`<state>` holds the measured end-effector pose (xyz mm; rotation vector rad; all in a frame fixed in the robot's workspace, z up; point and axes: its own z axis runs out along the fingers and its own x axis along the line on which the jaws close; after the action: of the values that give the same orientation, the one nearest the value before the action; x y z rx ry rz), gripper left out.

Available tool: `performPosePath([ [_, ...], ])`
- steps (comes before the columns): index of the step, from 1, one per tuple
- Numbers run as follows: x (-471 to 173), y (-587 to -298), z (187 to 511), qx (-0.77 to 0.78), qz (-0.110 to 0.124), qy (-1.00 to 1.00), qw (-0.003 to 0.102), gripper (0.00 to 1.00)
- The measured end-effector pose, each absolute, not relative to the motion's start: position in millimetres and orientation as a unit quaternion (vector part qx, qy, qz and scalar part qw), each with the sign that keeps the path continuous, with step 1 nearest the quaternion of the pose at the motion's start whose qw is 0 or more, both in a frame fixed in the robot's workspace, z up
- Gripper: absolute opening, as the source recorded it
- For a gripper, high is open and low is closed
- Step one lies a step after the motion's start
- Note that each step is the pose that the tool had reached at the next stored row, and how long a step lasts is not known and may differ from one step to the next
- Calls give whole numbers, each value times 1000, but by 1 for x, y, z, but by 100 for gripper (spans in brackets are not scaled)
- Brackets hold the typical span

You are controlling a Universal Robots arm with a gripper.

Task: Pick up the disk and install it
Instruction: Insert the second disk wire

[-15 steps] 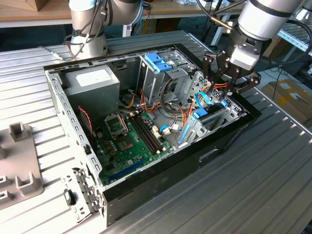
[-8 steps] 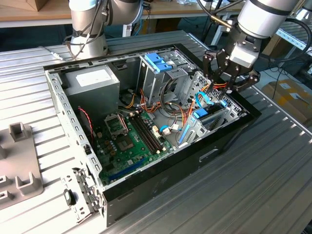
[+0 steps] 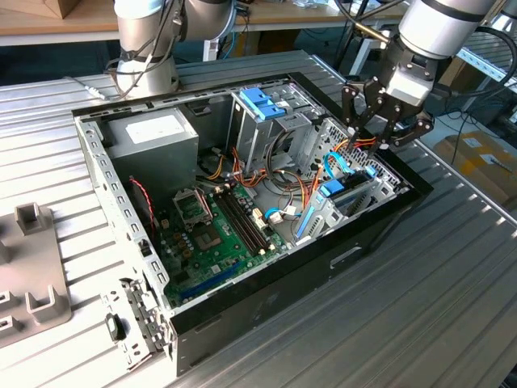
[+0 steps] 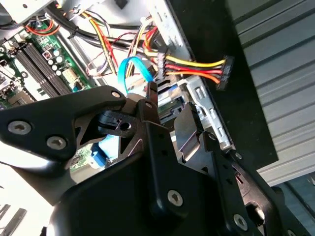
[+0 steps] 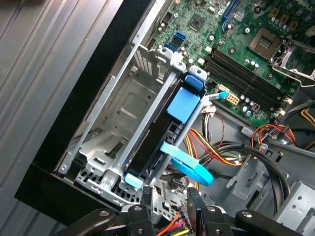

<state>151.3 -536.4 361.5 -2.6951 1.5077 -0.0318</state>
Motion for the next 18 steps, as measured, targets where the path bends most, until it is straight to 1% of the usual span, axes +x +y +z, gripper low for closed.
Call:
performPosePath([
  [11, 169, -523, 362, -872, -10, 488, 27, 42],
  [18, 170, -523, 362, -873, -10, 488, 27, 42],
])
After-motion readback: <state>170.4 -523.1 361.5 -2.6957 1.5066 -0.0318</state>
